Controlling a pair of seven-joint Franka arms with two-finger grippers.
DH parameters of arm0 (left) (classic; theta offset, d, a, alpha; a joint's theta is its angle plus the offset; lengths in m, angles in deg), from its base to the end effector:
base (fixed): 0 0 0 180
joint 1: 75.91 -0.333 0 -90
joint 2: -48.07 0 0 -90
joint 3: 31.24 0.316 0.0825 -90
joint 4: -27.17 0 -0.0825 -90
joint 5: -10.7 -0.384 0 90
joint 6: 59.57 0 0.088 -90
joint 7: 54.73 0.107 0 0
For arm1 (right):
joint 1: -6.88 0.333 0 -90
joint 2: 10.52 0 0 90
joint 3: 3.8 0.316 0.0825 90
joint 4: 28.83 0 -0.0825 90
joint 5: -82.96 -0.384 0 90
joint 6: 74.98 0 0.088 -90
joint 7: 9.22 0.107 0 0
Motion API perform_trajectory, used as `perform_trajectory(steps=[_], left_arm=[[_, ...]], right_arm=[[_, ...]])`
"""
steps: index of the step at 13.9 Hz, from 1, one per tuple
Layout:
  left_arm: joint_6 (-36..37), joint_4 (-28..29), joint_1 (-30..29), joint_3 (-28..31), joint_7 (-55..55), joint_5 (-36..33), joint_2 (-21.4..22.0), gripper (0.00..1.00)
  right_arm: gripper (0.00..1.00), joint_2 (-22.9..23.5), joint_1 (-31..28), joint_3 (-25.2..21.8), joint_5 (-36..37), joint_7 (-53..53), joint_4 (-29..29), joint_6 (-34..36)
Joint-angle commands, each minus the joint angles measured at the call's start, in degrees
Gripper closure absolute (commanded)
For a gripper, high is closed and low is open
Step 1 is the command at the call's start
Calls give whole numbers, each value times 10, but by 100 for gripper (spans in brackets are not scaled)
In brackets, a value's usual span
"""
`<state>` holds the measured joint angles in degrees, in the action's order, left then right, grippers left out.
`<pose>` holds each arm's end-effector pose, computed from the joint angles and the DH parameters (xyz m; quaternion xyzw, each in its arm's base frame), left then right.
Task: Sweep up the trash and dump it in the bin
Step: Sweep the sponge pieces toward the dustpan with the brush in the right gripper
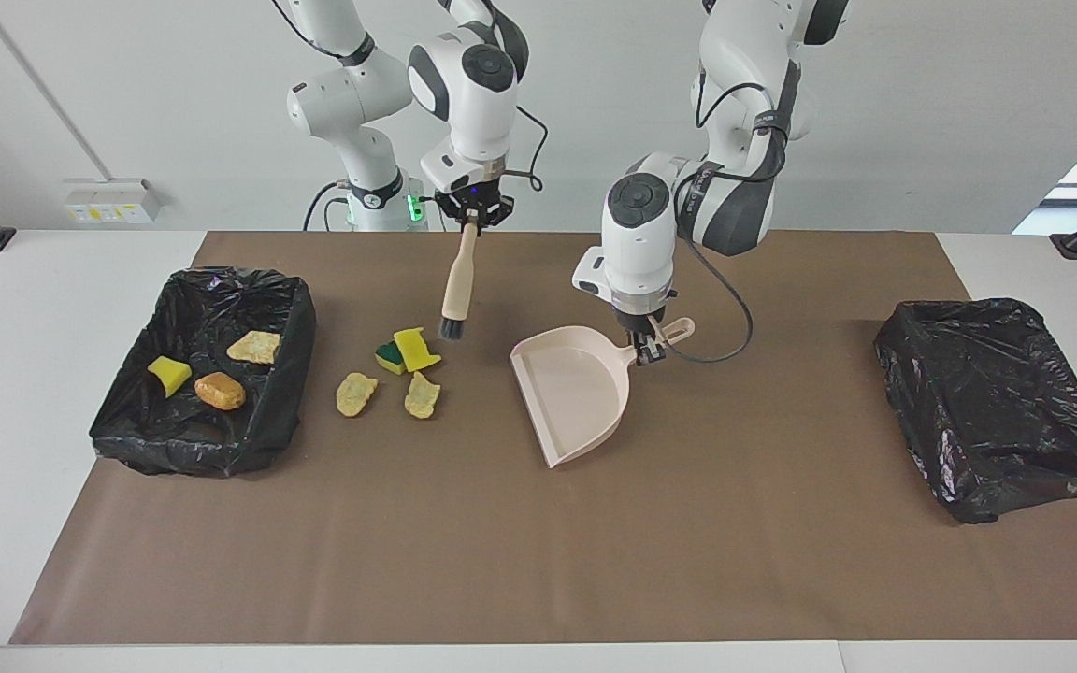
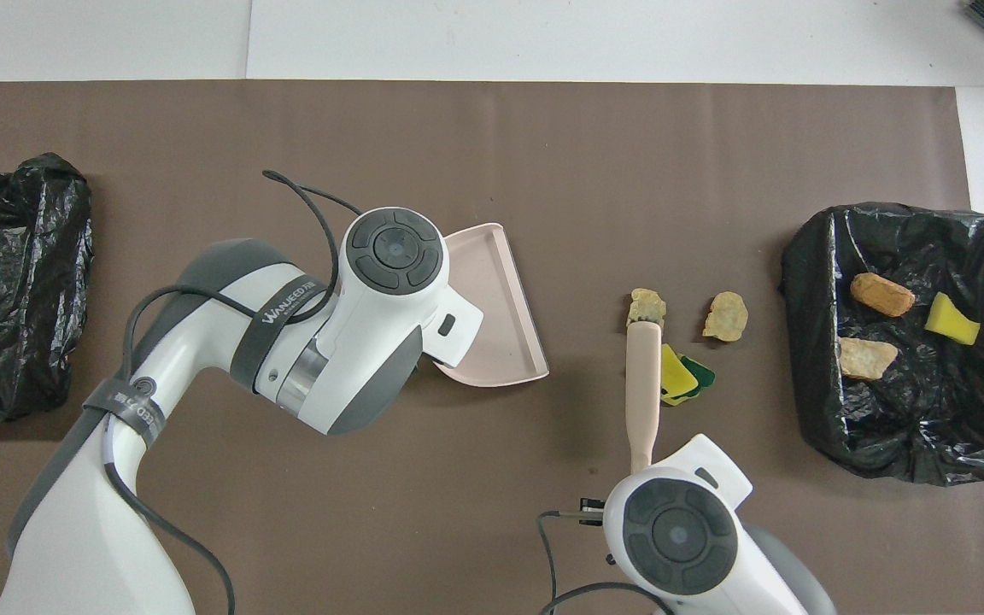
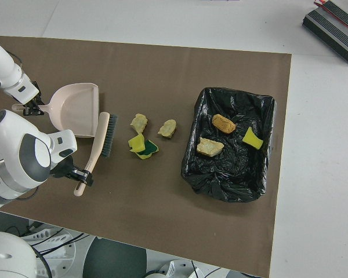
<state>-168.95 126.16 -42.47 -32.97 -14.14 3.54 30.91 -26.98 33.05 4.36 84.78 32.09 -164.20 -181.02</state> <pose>0.5194 -0.3533 0.3993 -0.7720 0.6307 0.0612 0.0503 0.3541 0.2401 0.4210 0.9911 -0.0595 -0.0687 0.0968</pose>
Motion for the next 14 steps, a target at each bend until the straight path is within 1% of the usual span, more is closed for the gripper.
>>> perform_trajectory(steps=[1,3,6,8,10,12,14], left_arm=[[-6,20,25,5,6,-13,13,100],[-7,30,37,5,6,-12,12,100],[-11,33,52,4,3,-11,11,100],[-11,35,60,4,2,-11,8,100],[-8,35,60,5,2,-11,9,100],[-6,47,62,5,1,-11,13,100],[-7,59,63,4,1,-11,19,100]], right_arm=[[100,3,-60,7,35,-65,-11,2],[100,2,-114,7,44,-152,-23,19],[100,1,-162,7,63,-223,-26,44],[100,-1,-182,7,63,-238,-40,42],[100,3,-186,8,63,-241,-64,15],[100,5,-204,8,59,-291,-65,14],[100,14,-210,8,51,-329,-64,12]])
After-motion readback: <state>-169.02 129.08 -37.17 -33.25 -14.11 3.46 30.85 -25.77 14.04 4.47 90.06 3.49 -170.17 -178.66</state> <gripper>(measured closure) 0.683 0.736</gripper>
